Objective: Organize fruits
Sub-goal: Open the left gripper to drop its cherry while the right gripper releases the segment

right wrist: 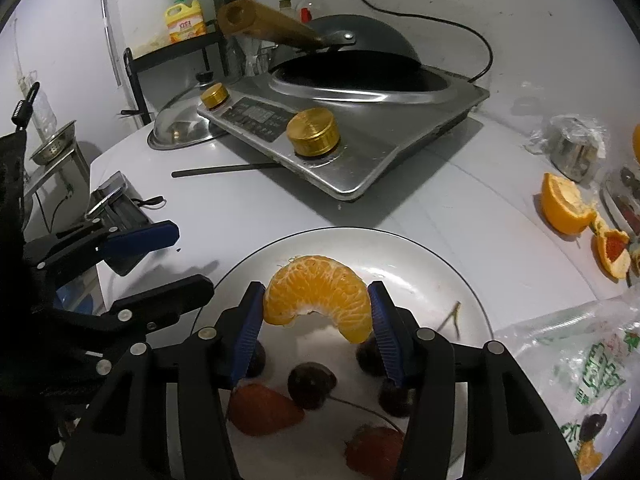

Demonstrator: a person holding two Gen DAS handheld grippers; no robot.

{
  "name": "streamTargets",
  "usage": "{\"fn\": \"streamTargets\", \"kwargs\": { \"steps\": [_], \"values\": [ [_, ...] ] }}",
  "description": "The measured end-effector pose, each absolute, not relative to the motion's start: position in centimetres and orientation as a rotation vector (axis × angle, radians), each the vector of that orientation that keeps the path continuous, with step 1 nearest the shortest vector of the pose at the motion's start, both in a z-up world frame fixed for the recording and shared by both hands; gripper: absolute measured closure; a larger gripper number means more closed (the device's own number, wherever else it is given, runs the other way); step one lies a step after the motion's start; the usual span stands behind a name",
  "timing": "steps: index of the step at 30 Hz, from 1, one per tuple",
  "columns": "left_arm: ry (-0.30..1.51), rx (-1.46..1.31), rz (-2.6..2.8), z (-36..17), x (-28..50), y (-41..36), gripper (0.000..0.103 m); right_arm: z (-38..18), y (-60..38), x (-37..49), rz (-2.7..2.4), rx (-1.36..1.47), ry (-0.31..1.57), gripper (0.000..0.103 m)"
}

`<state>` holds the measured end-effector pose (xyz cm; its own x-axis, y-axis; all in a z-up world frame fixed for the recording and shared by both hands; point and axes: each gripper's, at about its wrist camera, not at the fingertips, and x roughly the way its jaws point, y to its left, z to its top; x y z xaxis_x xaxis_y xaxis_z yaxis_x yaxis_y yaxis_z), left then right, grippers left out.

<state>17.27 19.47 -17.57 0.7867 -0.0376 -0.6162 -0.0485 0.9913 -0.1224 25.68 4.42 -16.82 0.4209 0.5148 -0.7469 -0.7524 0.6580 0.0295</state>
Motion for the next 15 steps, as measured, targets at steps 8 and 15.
{"fn": "streamTargets", "kwargs": {
  "steps": [8, 15],
  "values": [
    [0.66, -0.136, 0.018, -17.4, 16.8, 19.8, 0.044, -17.1, 4.5, 26.1, 0.816, -0.296, 0.821, 0.029],
    [0.649, -0.121, 0.007, -16.7, 16.3, 18.6, 0.044, -15.6, 2.5, 25.2, 0.784, -0.289, 0.779, 0.029]
  ]
}}
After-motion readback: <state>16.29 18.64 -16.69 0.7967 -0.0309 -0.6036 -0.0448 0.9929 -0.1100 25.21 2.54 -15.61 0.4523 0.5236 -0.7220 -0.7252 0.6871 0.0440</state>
